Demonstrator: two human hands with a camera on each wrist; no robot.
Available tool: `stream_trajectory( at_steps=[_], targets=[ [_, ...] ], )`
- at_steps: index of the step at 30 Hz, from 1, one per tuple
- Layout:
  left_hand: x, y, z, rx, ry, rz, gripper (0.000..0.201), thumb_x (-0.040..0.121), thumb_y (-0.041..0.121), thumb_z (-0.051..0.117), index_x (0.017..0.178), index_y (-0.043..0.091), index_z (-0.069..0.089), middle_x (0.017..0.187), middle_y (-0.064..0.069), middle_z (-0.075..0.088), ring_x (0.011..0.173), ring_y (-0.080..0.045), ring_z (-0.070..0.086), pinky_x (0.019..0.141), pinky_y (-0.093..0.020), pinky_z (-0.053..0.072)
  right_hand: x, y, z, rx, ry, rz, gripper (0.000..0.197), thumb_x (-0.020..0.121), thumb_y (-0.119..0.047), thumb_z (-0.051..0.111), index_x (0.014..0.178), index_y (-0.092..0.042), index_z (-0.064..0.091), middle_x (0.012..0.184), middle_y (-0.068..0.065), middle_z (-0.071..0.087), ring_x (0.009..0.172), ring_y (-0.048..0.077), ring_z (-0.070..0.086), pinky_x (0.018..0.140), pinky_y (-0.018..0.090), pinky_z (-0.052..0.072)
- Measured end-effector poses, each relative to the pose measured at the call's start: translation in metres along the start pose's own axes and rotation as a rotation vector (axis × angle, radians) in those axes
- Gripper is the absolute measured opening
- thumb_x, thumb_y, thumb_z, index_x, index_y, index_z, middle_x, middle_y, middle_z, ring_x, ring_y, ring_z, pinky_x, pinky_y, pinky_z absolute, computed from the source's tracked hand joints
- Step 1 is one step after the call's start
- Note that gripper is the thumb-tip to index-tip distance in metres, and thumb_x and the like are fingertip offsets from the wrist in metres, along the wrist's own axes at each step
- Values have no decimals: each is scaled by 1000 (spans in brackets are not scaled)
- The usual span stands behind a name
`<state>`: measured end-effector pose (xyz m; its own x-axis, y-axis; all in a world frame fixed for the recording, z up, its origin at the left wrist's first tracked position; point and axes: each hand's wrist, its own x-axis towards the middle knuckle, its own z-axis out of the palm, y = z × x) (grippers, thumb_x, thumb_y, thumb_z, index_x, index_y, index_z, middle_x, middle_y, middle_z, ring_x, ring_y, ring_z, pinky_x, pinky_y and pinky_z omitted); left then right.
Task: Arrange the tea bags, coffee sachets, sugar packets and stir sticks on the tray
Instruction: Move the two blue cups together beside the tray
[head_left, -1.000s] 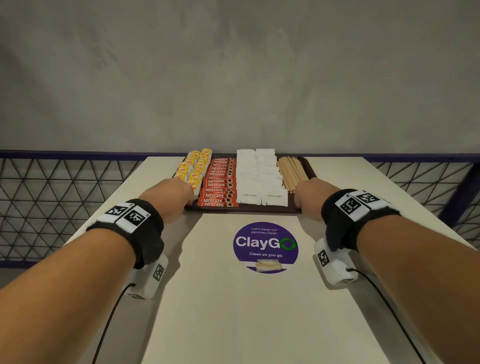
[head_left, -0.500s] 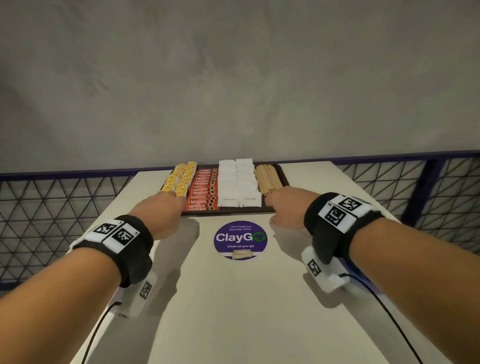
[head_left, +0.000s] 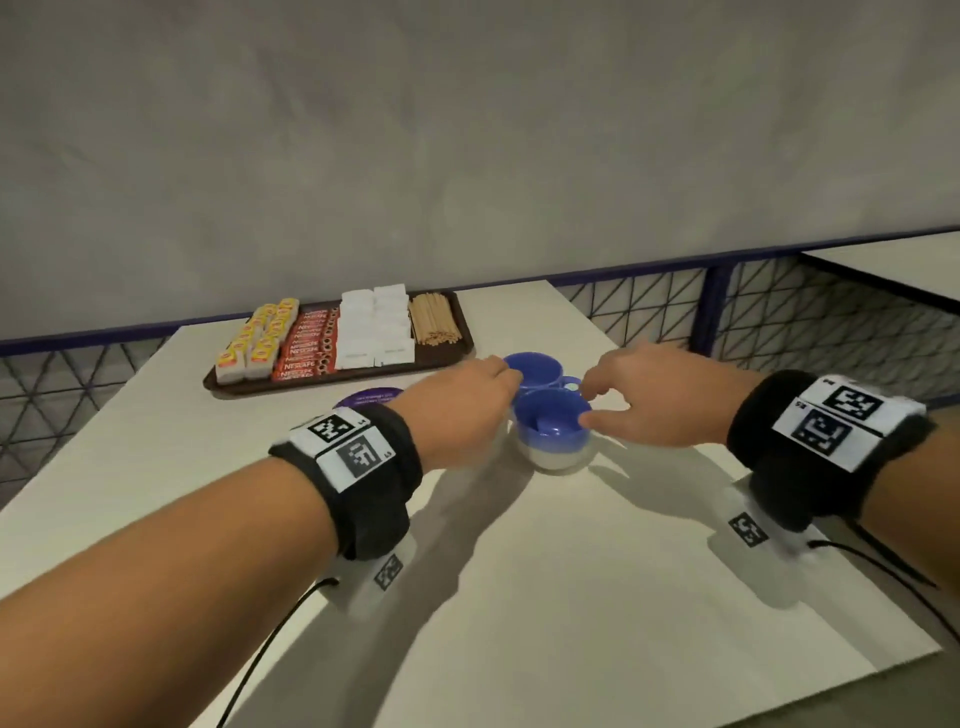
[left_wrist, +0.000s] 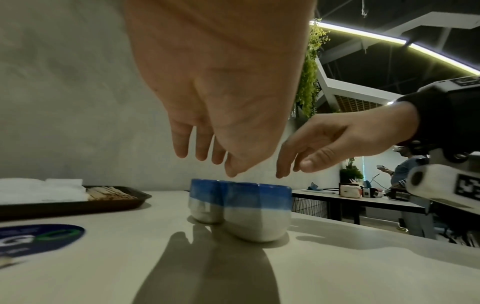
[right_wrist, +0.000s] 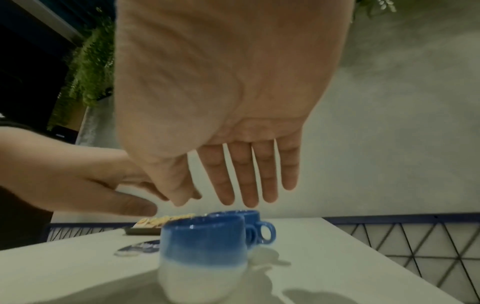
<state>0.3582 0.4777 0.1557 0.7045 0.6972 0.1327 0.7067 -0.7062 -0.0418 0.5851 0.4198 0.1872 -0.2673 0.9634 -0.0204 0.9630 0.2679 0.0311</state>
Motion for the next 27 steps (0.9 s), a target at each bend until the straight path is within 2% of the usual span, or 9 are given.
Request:
stream_trajectory(
  at_steps=[3, 6, 9, 12, 17, 20, 23, 25, 27],
  targets=[
    [16, 13, 10, -10, 3, 13, 38, 92, 10, 55, 130, 15, 53, 129, -6, 58, 115, -25, 56, 98, -40, 50, -17, 3, 19, -42, 38, -104, 35, 95, -48, 52, 123, -30, 62, 120, -5, 60, 106, 17, 56, 92, 35, 50],
    [30, 17, 11, 4, -46, 1, 39, 96, 10, 51, 136, 13, 51, 134, -7, 60, 121, -27, 56, 102, -42, 48, -17, -2, 35, -103, 104, -235, 21, 99, -34, 51, 113, -24, 64, 112, -5, 61, 99, 19, 55, 85, 28, 45],
    [41, 17, 11, 91, -101, -4, 26, 97, 10, 49, 121, 14, 60, 113, -8, 66, 105, -26, 63, 87, -36, 51, -4, -4, 44, -184, 116, -252, 14, 100, -19, 48, 100, -22, 61, 95, -3, 65, 87, 21, 50, 77, 33, 46],
    [48, 15, 14, 190, -143, -13, 21, 97, 11, 50, 114, 14, 62, 104, -7, 67, 95, -26, 65, 80, -34, 51, 5, 1, 47, -175, 116, -212, 21, 97, -9, 46, 88, -27, 51, 84, -2, 62, 84, 23, 45, 72, 38, 47],
    [65, 8, 17, 229, -128, 12, 23, 99, 10, 49, 118, 16, 62, 93, -3, 60, 83, -20, 54, 75, -32, 46, 9, 5, 51, -144, 124, -201, 24, 99, -9, 43, 102, -25, 61, 86, -5, 60, 89, 23, 44, 78, 37, 47],
    [77, -1, 21, 179, -132, 8, 25, 99, 10, 47, 118, 17, 62, 95, -5, 65, 88, -21, 61, 82, -34, 51, 17, 6, 51, -105, 123, -184, 26, 98, -6, 44, 104, -25, 61, 86, -4, 50, 88, 23, 38, 79, 38, 49],
    [91, -5, 30, 64, -150, -38, 16, 99, 15, 49, 112, 19, 58, 94, -2, 65, 91, -23, 66, 80, -32, 51, 34, 15, 52, -101, 107, -133, 25, 98, -6, 44, 100, -26, 60, 84, -3, 52, 87, 22, 37, 82, 39, 52],
    [102, -7, 31, 6, -193, -79, 22, 98, 15, 50, 119, 17, 54, 106, -5, 65, 102, -25, 64, 90, -37, 51, 48, 23, 50, -111, 88, -100, 24, 99, -8, 44, 97, -27, 58, 82, -3, 53, 88, 22, 40, 82, 36, 50],
    [113, -14, 29, -12, -212, -108, 36, 97, 14, 51, 133, 11, 47, 129, -10, 57, 122, -27, 53, 105, -42, 46, 63, 26, 46, -134, 68, -69, 23, 101, -10, 43, 100, -25, 60, 82, -4, 53, 92, 22, 45, 77, 30, 41]
  ],
)
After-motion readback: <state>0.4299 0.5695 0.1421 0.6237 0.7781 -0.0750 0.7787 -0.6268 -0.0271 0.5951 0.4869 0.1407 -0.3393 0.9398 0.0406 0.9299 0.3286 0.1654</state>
